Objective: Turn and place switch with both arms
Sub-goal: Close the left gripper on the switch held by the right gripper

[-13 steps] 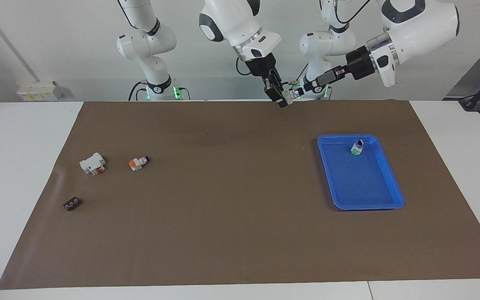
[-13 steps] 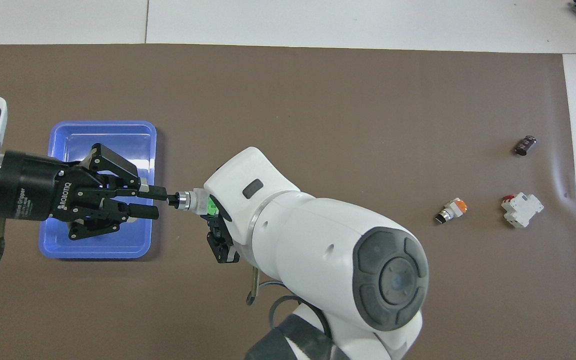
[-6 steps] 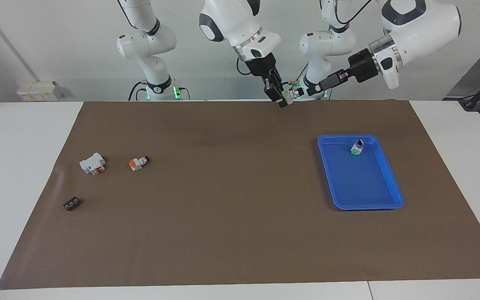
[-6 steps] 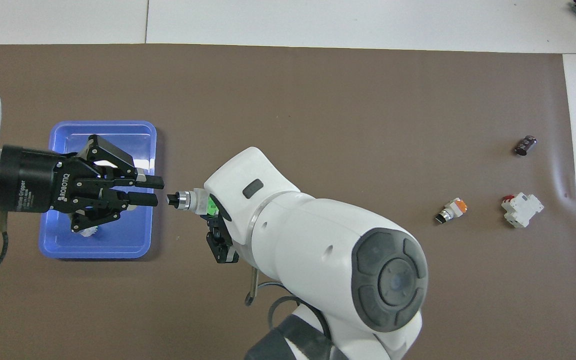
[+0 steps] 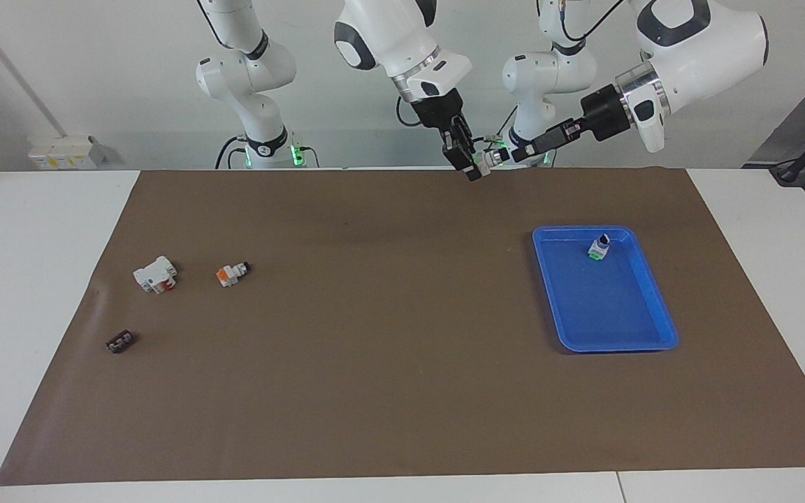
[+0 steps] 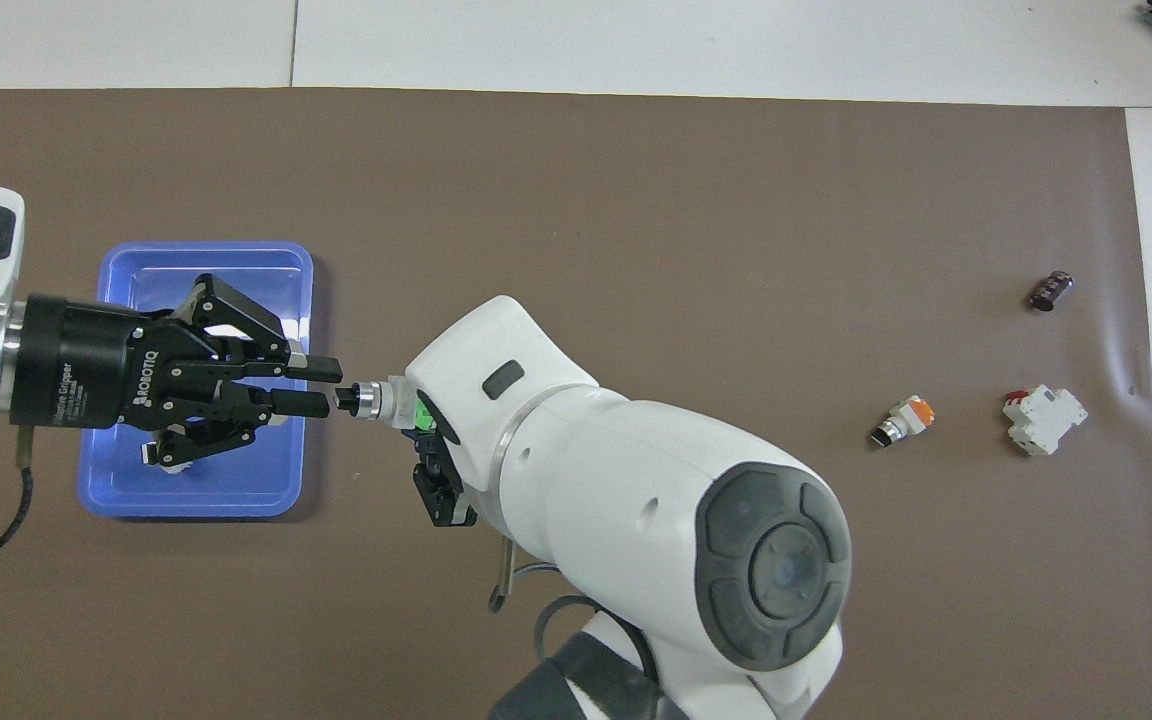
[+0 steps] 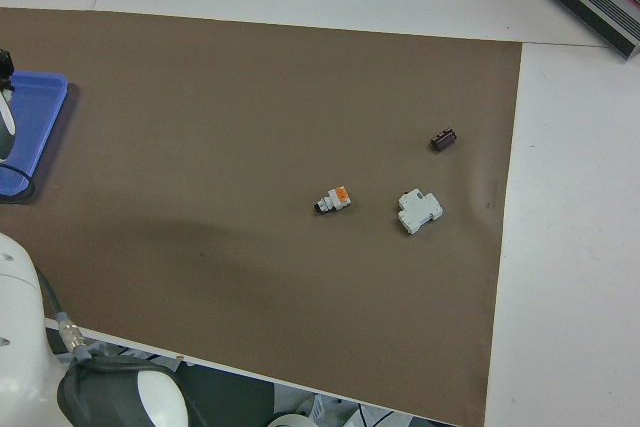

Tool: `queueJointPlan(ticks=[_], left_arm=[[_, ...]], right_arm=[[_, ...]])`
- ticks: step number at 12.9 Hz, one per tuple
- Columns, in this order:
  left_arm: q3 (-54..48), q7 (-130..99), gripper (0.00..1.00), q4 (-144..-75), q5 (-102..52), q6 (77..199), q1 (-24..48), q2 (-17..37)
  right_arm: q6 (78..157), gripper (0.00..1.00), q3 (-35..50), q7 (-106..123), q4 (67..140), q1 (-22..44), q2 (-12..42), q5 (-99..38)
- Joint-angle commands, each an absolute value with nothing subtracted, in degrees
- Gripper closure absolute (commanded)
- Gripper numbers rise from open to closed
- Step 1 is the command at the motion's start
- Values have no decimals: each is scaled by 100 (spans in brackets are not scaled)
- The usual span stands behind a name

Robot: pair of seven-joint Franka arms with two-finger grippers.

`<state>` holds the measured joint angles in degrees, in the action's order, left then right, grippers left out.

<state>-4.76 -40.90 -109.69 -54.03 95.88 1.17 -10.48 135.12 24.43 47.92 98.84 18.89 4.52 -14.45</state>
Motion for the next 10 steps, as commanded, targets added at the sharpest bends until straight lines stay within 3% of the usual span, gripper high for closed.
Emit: queueJointPlan(ticks=[1,3,6,10], left_arm=[[-457,-4254,69,-11171,-5511,9852,255,-1187],[-448,-4254,70,-11180,-5511,9879,281,-1187],[-448,-4254,79,-11180,-5528,9879,246,-1187],[-439,-4254,82,-11180,-5590,9879,202,-1187]], right_arm=[[13562,100,2461,4579,9765,1916,545,-1274],[13562,100,2461,4570,9765,1925,545,-1274],[13562,100,2461,4570,9765,1925,545,-1274],[13562,100,2461,4570,9765,1916,536,-1274]])
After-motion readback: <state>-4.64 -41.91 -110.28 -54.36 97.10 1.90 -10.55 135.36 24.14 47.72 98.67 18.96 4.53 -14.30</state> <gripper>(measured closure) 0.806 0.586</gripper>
